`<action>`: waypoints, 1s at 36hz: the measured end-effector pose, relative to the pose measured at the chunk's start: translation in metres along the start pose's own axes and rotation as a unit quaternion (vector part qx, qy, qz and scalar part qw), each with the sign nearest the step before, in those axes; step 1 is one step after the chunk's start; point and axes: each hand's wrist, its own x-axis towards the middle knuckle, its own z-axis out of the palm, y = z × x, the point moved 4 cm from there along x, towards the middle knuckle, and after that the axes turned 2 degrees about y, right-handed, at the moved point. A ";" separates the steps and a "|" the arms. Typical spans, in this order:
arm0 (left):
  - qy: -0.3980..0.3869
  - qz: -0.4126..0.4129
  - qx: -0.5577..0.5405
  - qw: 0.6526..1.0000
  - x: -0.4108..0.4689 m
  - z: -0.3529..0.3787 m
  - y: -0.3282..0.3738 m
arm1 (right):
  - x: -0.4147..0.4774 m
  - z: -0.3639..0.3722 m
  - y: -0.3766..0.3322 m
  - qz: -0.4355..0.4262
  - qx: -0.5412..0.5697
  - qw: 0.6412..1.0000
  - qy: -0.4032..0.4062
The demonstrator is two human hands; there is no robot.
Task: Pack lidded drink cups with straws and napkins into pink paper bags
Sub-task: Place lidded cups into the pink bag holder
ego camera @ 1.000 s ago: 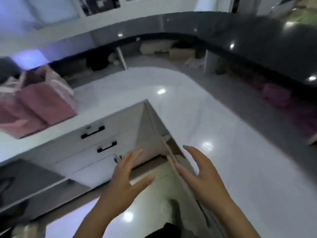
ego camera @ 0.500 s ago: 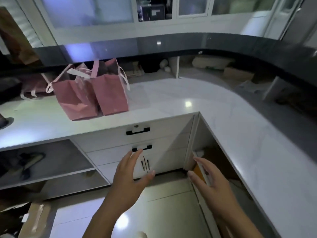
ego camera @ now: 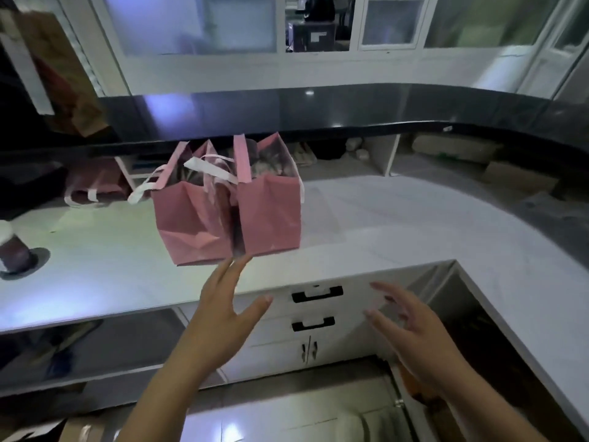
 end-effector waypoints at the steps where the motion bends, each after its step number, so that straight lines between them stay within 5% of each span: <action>1: 0.012 0.007 0.009 1.000 0.015 -0.010 -0.001 | 0.018 0.003 -0.009 -0.010 -0.006 1.000 -0.007; 10: 0.069 0.032 0.065 0.995 0.158 -0.073 0.037 | 0.208 0.021 -0.086 -0.113 -0.021 0.993 0.000; 23: -0.026 -0.099 0.210 0.972 0.357 -0.052 0.035 | 0.413 0.053 -0.109 -0.050 -0.074 0.996 -0.023; 36: 0.025 -0.084 -0.097 0.991 0.366 -0.051 0.028 | 0.396 0.027 -0.071 0.051 0.013 0.994 0.096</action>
